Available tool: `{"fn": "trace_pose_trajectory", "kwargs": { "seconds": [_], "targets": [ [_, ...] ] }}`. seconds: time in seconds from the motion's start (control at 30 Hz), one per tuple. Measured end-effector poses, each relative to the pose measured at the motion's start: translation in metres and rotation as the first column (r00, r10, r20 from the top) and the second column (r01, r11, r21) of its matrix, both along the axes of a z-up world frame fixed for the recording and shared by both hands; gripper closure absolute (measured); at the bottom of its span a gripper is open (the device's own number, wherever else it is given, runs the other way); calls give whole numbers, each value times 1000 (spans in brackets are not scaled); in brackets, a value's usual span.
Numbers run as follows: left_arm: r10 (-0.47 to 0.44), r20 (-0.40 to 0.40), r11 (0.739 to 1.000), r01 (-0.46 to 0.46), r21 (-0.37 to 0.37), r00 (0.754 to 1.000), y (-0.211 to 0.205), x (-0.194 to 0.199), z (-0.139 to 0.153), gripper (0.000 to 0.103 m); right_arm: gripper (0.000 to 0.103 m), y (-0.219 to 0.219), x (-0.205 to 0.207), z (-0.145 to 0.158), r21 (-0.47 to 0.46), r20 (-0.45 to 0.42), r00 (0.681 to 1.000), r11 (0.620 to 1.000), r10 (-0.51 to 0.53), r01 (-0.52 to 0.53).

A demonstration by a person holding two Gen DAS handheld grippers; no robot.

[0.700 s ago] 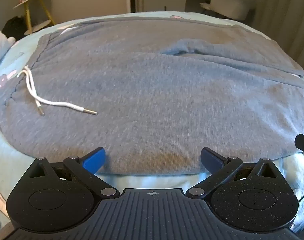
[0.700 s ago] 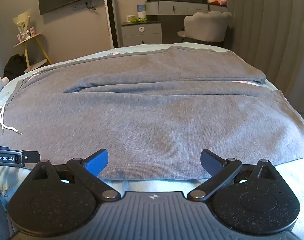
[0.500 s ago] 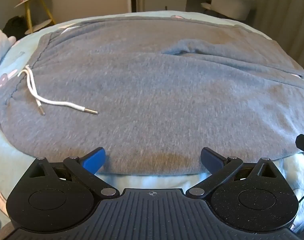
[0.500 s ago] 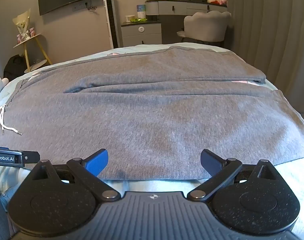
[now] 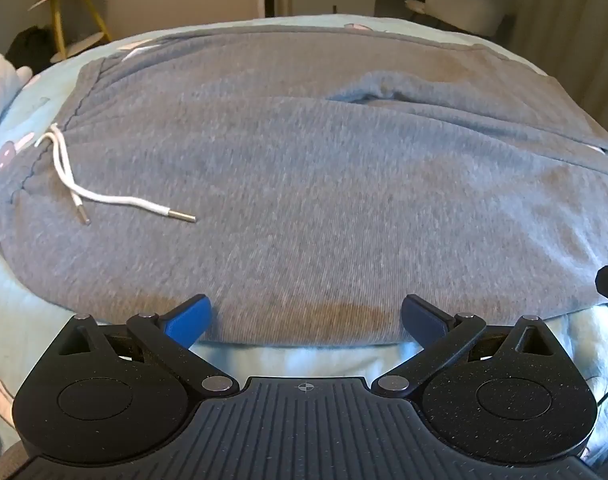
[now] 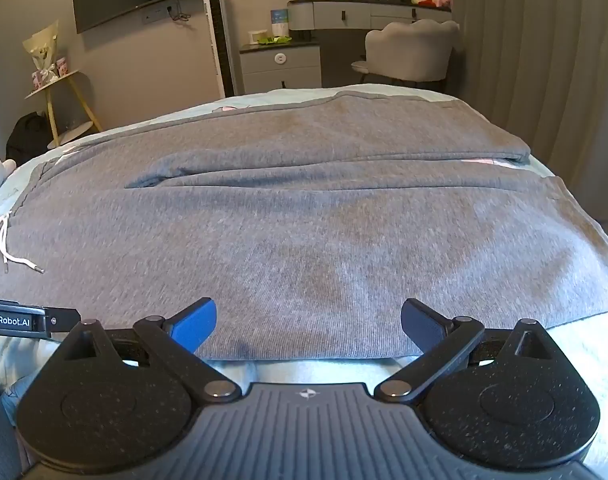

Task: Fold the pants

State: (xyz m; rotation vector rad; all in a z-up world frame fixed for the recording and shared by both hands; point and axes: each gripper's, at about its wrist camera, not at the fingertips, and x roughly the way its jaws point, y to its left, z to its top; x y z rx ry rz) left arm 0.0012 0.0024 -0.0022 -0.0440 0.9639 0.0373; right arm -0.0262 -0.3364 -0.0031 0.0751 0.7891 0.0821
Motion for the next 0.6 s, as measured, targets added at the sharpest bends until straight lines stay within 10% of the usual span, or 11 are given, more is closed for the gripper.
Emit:
{"fn": "trace_pose_trajectory", "kwargs": {
  "seconds": [0.6],
  "targets": [
    [18,4,1000,-18,-7,1000,4,2,1,0,4,0,-2,2,6,0,1000,1000,-3,3]
  ]
}}
